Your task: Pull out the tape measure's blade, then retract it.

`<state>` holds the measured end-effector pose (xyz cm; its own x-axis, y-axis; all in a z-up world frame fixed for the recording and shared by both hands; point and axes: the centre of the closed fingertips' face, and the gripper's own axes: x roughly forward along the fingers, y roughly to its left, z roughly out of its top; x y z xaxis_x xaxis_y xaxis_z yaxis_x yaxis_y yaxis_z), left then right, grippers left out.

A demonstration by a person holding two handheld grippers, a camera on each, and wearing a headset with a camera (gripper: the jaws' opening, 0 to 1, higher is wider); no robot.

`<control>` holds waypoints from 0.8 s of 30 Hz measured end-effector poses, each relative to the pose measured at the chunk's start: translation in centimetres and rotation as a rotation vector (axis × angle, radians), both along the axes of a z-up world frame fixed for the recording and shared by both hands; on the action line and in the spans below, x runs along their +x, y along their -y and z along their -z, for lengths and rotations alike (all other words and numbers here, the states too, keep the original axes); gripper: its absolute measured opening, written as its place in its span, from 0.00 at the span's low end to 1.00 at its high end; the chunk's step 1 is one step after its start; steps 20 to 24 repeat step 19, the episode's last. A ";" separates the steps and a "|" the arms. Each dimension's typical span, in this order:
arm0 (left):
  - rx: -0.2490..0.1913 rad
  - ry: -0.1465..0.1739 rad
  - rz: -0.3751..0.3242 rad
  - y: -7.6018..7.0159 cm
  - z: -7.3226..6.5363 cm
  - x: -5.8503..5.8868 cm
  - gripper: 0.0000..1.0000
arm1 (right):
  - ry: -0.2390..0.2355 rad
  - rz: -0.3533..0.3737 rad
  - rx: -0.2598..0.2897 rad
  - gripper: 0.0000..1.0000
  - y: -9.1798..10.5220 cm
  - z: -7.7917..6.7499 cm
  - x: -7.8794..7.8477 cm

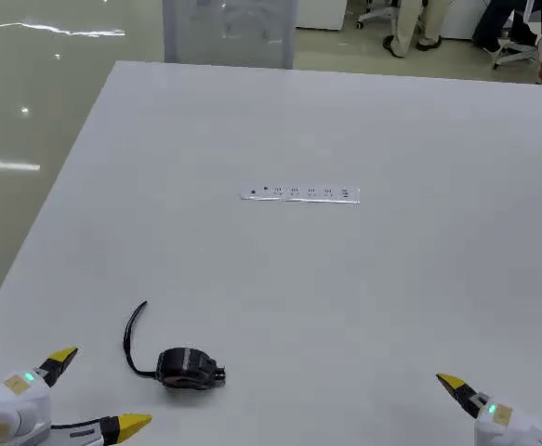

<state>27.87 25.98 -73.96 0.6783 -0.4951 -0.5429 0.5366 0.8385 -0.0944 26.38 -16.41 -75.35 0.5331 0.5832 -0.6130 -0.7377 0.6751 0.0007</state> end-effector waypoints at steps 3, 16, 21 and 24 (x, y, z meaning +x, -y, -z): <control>0.004 -0.012 0.016 0.3 0.2 -0.3 1.00 | 0.002 -0.003 -0.004 0.95 -0.1 0.0 0.0; 0.008 -0.012 0.007 0.3 0.1 -0.1 1.00 | 0.001 -0.024 -0.029 0.94 -0.1 -0.1 0.1; 0.010 -0.021 0.007 0.3 0.3 -0.2 1.00 | 0.001 -0.016 -0.029 0.94 0.1 -0.1 0.2; 0.010 -0.021 0.007 0.3 0.3 -0.2 1.00 | 0.001 -0.016 -0.029 0.94 0.1 -0.1 0.2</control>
